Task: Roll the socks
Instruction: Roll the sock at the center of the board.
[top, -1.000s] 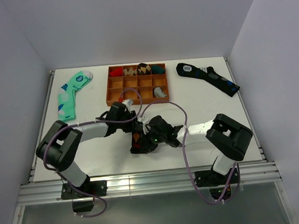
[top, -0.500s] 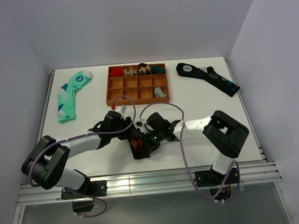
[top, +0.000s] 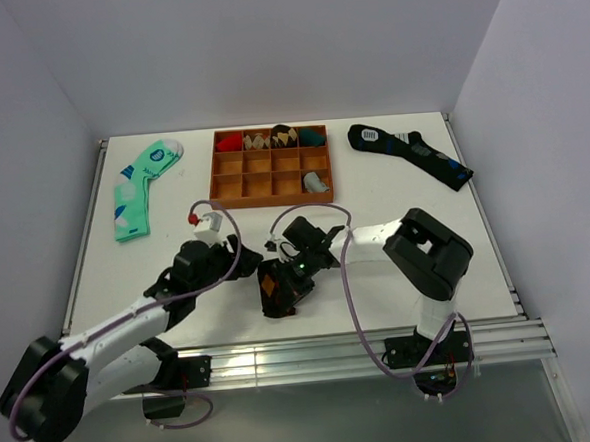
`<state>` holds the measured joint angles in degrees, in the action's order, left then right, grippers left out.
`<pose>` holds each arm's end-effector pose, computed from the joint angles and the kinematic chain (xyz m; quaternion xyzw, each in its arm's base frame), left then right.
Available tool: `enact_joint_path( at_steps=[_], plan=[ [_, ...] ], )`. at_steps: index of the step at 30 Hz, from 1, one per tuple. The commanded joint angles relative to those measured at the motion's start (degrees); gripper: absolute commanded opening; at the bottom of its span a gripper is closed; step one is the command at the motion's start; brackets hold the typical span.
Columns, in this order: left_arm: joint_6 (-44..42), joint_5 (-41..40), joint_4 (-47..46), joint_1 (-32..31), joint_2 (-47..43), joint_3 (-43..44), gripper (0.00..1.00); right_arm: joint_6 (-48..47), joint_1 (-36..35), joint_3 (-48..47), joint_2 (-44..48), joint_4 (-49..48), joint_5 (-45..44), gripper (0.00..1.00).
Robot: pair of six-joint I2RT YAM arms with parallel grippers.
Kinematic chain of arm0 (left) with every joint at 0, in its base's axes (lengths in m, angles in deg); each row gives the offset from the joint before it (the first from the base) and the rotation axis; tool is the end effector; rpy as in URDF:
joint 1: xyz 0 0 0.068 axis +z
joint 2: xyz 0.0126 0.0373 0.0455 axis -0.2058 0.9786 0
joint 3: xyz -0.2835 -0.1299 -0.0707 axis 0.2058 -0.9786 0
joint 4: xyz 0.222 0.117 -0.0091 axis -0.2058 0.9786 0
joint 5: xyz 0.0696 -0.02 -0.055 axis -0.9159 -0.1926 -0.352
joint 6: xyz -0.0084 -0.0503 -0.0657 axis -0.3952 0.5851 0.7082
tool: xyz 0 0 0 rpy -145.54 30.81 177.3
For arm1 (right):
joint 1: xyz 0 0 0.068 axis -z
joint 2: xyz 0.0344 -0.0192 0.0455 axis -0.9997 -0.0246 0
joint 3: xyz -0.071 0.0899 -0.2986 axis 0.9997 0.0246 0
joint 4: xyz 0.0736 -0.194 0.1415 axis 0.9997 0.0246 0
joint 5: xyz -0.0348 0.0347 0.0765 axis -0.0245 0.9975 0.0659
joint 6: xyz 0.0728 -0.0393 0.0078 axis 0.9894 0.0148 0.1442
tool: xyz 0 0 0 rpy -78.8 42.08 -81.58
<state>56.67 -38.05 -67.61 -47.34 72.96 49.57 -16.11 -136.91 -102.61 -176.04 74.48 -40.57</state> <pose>0.1721 -0.1269 0.2171 -0.0209 0.8438 -0.3444 0.4111 0.1926 0.2882 0.1572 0.2850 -0.8662 -0.4102 0.0114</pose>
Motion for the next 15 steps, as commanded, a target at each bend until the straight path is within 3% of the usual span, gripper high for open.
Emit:
enact_joint_path(
  at_steps=[1, 7, 15],
  plan=[
    [-1.58, -1.82, -7.03, -1.27, -7.65, -4.99, 0.65, -2.39, 0.33, -1.6, -2.82, 8.98, -1.22, 0.04],
    [0.7, -6.82, -9.23, -6.1, -17.77, -12.2, 0.65, -4.24, 1.64, -3.79, -5.1, 13.19, 0.18, 0.03],
    [3.69, -20.96, -11.86, -22.53, -18.83, -17.57, 0.63, -4.94, 2.79, -4.59, -6.86, 14.26, 0.89, 0.04]
  ],
)
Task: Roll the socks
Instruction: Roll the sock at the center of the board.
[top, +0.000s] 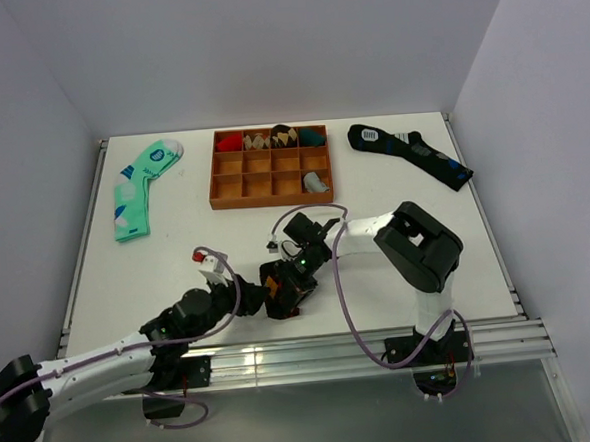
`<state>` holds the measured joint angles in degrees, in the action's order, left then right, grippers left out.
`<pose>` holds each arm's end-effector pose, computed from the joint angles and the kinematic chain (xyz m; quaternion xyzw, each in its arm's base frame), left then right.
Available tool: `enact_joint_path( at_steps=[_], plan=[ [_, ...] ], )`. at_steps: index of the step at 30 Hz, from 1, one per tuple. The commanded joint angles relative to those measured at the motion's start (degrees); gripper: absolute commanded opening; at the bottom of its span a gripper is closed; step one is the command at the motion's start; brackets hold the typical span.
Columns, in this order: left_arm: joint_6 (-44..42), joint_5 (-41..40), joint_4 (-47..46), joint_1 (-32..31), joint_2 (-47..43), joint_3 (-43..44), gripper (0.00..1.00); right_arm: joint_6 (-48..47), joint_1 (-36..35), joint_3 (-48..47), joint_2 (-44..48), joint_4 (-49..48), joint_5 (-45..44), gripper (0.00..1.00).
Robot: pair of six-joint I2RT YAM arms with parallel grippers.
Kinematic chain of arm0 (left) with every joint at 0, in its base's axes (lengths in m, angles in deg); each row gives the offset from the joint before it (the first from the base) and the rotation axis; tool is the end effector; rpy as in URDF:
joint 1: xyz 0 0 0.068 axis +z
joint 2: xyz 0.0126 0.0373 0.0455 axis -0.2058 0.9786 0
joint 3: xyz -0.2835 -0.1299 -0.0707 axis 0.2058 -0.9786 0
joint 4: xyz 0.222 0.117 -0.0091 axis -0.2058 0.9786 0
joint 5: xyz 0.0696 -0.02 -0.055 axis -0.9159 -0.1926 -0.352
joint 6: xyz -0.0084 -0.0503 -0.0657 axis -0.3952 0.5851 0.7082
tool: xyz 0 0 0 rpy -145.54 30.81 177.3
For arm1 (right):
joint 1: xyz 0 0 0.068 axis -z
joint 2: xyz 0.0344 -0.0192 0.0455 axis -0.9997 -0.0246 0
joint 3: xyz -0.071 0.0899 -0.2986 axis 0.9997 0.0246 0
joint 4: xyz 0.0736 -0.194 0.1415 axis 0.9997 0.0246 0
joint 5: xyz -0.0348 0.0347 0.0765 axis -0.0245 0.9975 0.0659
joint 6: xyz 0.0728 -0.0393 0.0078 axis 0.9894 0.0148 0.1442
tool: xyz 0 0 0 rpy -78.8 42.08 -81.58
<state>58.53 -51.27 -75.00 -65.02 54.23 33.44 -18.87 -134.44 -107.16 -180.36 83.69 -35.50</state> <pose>0.0991 -0.1102 0.1867 0.0223 0.7926 -0.3976 0.4617 0.2039 0.2853 0.1478 0.2675 -0.8689 -0.4086 0.0803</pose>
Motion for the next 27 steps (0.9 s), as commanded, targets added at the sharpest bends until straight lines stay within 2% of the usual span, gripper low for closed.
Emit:
enact_joint_path(
  at_steps=[1, 3, 4, 5, 7, 10, 13, 15, 20, 22, 25, 27],
  plan=[
    [1.92, -11.59, -5.09, -6.6, -0.62, -2.05, 0.63, -2.02, 0.32, -0.04, -2.97, 4.71, -3.83, 0.04],
    [1.23, -14.34, -7.2, -12.05, -2.64, -3.63, 0.62, -2.1, 0.41, -0.3, -3.59, 4.88, -3.83, 0.04],
    [1.13, -18.96, -6.68, -13.9, -3.95, -3.64, 0.61, -2.1, 0.41, -0.22, -4.02, 4.62, -3.74, 0.03],
    [0.87, -20.49, -6.5, -18.0, -4.4, -3.64, 0.61, -2.19, 0.41, -0.22, -4.2, 4.88, -3.92, 0.03],
    [0.52, -24.87, -4.14, -21.28, -5.02, -3.03, 0.6, -2.37, 0.49, -0.48, -4.56, 5.14, -4.09, 0.03],
    [0.52, -28.14, -2.02, -26.3, -3.89, -1.89, 0.53, -2.45, 0.67, -0.66, -4.64, 5.58, -4.18, 0.03],
    [0.87, -32.18, -2.81, -30.87, -0.12, -0.83, 0.39, -2.63, 0.67, -1.27, -4.64, 6.37, -4.45, 0.03],
    [0.78, -34.99, -3.33, -33.77, 2.7, -0.04, 0.35, -2.89, 0.67, -1.88, -4.99, 6.99, -4.8, 0.03],
    [1.66, -38.33, -3.25, -36.24, 9.3, 2.69, 0.38, -3.33, 0.84, -2.24, -5.17, 7.69, -4.89, 0.03],
    [1.49, -38.87, -3.6, -36.24, 9.31, 2.52, 0.42, -3.42, 0.67, -1.98, -5.26, 7.52, -4.97, 0.03],
    [0.52, -38.78, -3.86, -36.24, 7.29, 2.08, 0.52, -3.77, 0.76, -1.63, -5.7, 7.43, -5.06, 0.02],
    [-0.8, -37.39, -3.43, -36.15, 6.41, 1.9, 0.55, -3.77, 0.67, -1.19, -5.7, 7.08, -5.24, 0.03]
  ],
)
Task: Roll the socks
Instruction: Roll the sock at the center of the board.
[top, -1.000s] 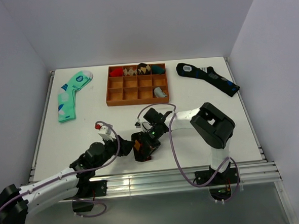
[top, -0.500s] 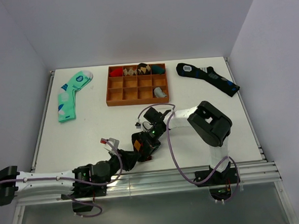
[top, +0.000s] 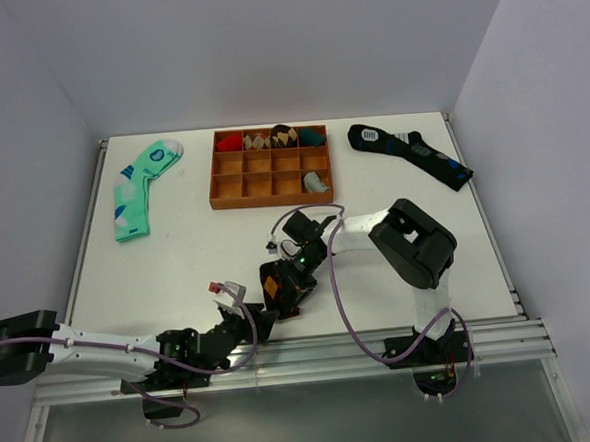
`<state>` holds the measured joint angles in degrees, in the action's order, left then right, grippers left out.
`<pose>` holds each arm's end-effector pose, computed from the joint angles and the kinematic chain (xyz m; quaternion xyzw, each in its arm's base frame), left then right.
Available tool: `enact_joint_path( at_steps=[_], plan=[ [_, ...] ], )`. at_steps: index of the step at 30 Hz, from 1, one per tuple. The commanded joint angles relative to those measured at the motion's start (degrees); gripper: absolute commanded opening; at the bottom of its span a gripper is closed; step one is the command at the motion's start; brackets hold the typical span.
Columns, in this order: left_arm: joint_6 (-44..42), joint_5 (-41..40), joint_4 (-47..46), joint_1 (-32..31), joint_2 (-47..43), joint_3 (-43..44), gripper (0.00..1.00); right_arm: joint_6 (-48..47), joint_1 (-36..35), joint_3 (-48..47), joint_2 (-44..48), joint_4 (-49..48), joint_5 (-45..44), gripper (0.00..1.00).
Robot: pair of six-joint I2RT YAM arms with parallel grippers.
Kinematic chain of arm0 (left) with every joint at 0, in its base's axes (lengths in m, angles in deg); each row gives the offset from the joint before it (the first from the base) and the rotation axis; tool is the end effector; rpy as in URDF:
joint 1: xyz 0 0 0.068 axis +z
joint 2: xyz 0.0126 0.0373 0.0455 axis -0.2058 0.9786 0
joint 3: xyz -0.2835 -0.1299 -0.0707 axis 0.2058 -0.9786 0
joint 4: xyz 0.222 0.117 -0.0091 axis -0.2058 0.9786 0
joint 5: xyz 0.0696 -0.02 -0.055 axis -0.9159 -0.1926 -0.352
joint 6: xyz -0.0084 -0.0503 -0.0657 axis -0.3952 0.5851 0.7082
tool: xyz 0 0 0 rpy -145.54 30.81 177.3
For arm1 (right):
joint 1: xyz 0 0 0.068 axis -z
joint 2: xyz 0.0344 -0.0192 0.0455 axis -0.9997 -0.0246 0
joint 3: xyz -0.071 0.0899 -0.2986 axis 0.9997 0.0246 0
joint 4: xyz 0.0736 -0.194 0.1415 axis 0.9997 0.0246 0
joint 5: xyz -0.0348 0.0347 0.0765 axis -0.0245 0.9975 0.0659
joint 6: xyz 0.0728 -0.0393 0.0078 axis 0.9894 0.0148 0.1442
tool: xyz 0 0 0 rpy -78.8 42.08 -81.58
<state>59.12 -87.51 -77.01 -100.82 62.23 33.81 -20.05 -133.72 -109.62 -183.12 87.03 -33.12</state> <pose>0.0554 -0.1384 0.1829 0.0911 0.7833 -0.3413 0.5116 0.2098 0.2879 0.1417 0.2606 -0.8664 -0.4116 0.1100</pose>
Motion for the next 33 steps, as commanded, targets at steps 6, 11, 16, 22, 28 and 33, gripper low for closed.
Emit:
enact_joint_path(
  at_steps=[6, 11, 16, 22, 28, 33],
  plan=[
    [-2.88, 5.71, -4.22, 1.14, 0.15, 2.05, 0.54, -2.77, -0.05, 1.9, -3.03, 3.38, -7.71, 0.02],
    [-4.29, 8.98, -5.55, 1.14, 4.11, 4.25, 0.5, -2.77, 0.12, 2.51, -2.95, 3.03, -7.71, 0.02],
    [-3.85, 9.32, -5.63, 3.07, 4.03, 3.82, 0.55, -2.86, 0.04, 2.87, -2.95, 2.85, -7.62, 0.02],
    [-5.26, 13.54, -3.97, 4.75, -2.02, 4.25, 0.52, -2.94, 0.04, 3.22, -3.38, 2.06, -7.36, 0.02],
    [-6.92, 17.75, -1.51, 4.83, -3.1, 6.18, 0.55, -2.94, 0.04, 3.4, -4.17, 1.89, -7.45, 0.01],
    [-5.7, 18.64, -2.81, 5.18, 3.57, 7.33, 0.56, -2.77, 0.03, 2.78, -3.74, 2.76, -7.71, 0.01]
  ],
)
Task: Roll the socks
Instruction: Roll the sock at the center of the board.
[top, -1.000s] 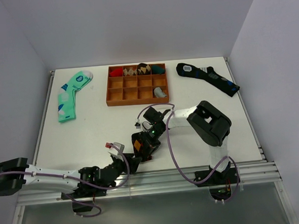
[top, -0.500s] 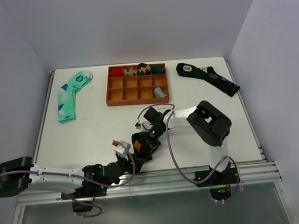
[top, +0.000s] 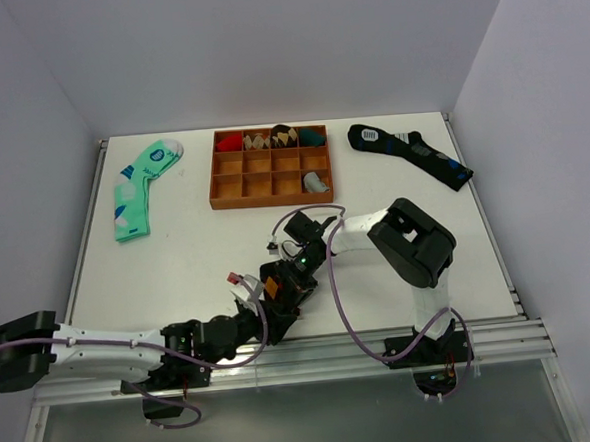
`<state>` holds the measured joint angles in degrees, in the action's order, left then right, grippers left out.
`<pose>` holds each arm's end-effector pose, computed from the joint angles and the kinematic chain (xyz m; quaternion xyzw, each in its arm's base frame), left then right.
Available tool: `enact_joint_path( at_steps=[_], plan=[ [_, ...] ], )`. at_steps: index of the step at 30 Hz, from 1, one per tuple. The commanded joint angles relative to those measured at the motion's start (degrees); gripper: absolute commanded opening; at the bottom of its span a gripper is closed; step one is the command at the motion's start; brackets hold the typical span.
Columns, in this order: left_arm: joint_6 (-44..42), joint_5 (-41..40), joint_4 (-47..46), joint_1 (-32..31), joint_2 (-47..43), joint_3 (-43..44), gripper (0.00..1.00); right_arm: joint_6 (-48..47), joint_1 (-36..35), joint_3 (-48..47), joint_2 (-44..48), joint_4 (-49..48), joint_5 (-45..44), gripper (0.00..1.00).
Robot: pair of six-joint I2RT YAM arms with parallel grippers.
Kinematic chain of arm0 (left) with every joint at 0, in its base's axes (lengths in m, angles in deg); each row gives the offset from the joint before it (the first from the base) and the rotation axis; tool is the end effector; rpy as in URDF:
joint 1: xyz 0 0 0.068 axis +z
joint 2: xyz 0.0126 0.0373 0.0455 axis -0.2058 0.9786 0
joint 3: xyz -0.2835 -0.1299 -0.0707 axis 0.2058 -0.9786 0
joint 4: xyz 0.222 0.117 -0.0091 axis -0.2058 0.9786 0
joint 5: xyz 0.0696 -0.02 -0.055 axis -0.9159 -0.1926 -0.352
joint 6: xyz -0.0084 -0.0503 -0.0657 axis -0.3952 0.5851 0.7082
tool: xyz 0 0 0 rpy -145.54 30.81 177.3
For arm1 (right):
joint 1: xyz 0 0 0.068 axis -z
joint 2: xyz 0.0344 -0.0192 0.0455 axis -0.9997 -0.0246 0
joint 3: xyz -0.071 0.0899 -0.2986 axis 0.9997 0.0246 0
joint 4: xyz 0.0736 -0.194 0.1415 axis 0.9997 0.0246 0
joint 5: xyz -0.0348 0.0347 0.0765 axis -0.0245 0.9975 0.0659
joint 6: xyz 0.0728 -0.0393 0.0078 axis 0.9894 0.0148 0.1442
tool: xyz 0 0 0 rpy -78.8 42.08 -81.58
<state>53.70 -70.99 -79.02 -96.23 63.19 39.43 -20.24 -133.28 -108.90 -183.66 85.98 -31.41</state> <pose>0.0530 -0.1652 0.2141 0.1587 0.7618 -0.4175 0.4692 0.2100 0.2863 0.1380 0.2584 -0.8609 -0.4224 0.1169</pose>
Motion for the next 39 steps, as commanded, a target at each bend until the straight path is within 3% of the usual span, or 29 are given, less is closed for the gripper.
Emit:
enact_joint_path(
  at_steps=[1, 12, 22, 29, 35, 39],
  plan=[
    [0.59, 2.46, -0.81, 0.77, 3.32, 1.62, 0.56, -2.66, -0.4, 1.88, -3.19, 3.99, -9.41, 0.01],
    [0.95, 11.34, -6.08, 8.68, 6.05, -1.1, 0.58, -3.28, -0.4, 1.53, -2.49, 5.4, -10.2, 0.01],
    [1.92, 12.76, -8.11, 8.77, 3.68, -3.48, 0.57, -3.28, -0.4, 0.92, -2.31, 6.27, -10.56, 0.01],
    [1.92, 14.59, -9.42, 8.77, 6.76, -3.03, 0.57, -3.45, -0.4, 0.74, -2.05, 6.71, -10.73, 0.01],
    [2.36, 14.51, -10.21, 8.86, 0.97, -5.67, 0.58, -3.63, -0.49, 0.56, -2.31, 6.72, -10.82, 0.0],
    [2.54, 15.12, -9.69, 8.86, 2.71, -4.97, 0.58, -3.63, -0.31, 0.13, -2.4, 7.24, -10.82, 0.01]
  ],
)
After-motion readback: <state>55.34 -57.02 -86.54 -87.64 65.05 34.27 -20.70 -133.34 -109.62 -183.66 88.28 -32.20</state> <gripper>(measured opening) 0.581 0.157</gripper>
